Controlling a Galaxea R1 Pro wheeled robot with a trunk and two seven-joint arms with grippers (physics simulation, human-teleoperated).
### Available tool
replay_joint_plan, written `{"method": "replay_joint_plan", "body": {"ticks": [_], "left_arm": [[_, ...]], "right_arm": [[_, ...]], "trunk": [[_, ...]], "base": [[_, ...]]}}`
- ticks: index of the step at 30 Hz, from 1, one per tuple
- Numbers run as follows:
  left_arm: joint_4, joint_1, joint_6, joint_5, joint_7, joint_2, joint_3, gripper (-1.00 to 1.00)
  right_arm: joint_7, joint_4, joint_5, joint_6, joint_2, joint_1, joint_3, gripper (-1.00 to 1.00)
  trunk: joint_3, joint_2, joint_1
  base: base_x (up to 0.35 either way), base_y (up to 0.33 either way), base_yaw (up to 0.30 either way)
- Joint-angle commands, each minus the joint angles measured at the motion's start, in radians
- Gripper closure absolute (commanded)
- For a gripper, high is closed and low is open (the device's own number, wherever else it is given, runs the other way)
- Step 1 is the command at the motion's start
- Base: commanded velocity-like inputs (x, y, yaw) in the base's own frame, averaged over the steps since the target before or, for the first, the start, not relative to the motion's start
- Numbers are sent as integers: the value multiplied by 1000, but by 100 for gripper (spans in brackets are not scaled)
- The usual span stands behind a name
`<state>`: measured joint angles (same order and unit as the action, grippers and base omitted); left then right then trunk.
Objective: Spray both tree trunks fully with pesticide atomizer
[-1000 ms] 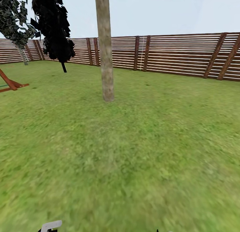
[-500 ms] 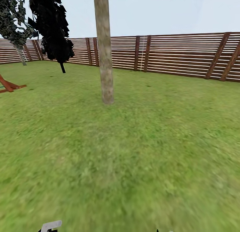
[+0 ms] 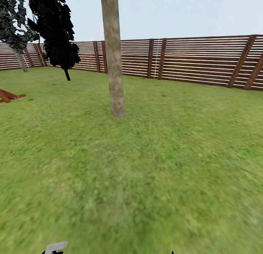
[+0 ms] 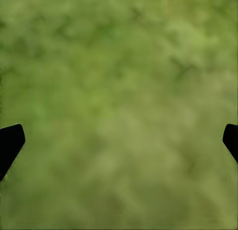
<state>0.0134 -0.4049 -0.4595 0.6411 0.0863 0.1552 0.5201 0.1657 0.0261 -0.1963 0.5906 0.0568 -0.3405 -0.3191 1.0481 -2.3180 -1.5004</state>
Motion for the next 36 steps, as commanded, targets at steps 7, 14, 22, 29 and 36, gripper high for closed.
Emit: {"method": "replay_joint_plan", "body": {"ticks": [7, 14, 22, 29, 36], "left_arm": [[0, 0, -1, 0, 0, 0, 0, 100], [0, 0, -1, 0, 0, 0, 0, 100], [0, 0, 0, 1, 1, 2, -2, 100], [0, 0, -1, 1, 1, 2, -1, 100], [0, 0, 0, 0, -4, 1, 0, 100]], "right_arm": [[0, 0, 0, 0, 0, 0, 0, -100], [0, 0, 0, 0, 0, 0, 0, -100], [0, 0, 0, 0, 0, 0, 0, -100], [0, 0, 0, 0, 0, 0, 0, -100], [0, 0, 0, 0, 0, 0, 0, -100]], "trunk": [[0, 0, 0], [0, 0, 0], [0, 0, 0], [0, 0, 0], [0, 0, 0]], "base": [[339, 0, 0], [339, 0, 0], [339, 0, 0], [339, 0, 0], [339, 0, 0]]}}
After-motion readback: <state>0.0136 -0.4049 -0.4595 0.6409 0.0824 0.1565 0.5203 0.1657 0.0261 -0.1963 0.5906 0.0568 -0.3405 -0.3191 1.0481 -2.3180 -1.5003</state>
